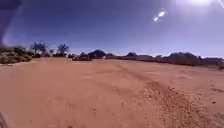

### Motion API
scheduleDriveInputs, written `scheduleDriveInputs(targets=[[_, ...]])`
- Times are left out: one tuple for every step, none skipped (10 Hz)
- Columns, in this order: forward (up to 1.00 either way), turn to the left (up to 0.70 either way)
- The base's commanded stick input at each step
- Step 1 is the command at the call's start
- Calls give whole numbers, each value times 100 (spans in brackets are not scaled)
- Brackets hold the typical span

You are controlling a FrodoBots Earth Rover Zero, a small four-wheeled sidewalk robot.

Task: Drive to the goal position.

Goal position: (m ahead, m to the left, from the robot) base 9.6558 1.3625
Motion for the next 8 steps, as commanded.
scheduleDriveInputs(targets=[[70, 0], [70, 0], [70, 0], [70, 0], [70, 0], [70, 0], [70, 0], [70, 0]])
